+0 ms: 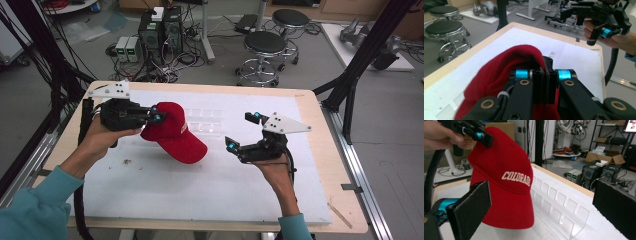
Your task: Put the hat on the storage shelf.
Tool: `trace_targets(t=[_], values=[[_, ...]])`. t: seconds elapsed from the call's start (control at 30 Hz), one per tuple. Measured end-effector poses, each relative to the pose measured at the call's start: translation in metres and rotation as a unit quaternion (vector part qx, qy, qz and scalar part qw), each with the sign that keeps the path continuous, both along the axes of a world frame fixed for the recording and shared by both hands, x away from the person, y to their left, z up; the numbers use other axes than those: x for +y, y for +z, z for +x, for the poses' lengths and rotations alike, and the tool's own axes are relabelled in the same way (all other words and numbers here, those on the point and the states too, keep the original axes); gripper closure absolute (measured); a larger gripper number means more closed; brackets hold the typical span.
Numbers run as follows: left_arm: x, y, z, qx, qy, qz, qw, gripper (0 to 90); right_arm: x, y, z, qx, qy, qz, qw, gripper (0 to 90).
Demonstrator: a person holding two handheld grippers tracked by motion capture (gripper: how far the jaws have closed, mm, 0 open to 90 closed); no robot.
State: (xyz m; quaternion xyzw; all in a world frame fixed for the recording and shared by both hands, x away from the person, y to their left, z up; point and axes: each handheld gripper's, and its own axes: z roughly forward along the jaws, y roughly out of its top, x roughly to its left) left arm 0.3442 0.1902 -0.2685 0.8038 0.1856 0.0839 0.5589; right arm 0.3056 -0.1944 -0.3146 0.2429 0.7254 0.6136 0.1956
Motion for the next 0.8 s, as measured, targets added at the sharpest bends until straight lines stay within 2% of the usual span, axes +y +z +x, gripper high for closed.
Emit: trace_targets(t=[0.27, 0.4, 0.47, 0.67, 0.8], values=[[-0.006, -0.018, -0.008, 0.015, -0.018, 0.006, 0.9997, 87.7, 0.013, 0.002, 0.007, 0.013, 0.025, -0.012, 0.9995, 0.7], [-0.010, -0.028, -0.012, 0.023, -0.027, 0.014, 0.9993, 87.7, 0.026, 0.002, 0.012, 0.018, 0.044, -0.023, 0.9986, 0.7], [-0.011, -0.032, -0.013, 0.026, -0.031, 0.010, 0.9991, 87.7, 0.029, 0.001, 0.012, 0.023, 0.048, -0.025, 0.9983, 0.7], [-0.011, -0.033, -0.016, 0.027, -0.038, 0.009, 0.9989, 87.7, 0.049, -0.005, 0.019, 0.036, 0.075, -0.039, 0.9958, 0.7], [-0.010, -0.033, -0.018, 0.027, -0.038, 0.011, 0.9988, 87.7, 0.065, -0.009, 0.026, 0.050, 0.102, -0.043, 0.9926, 0.7]])
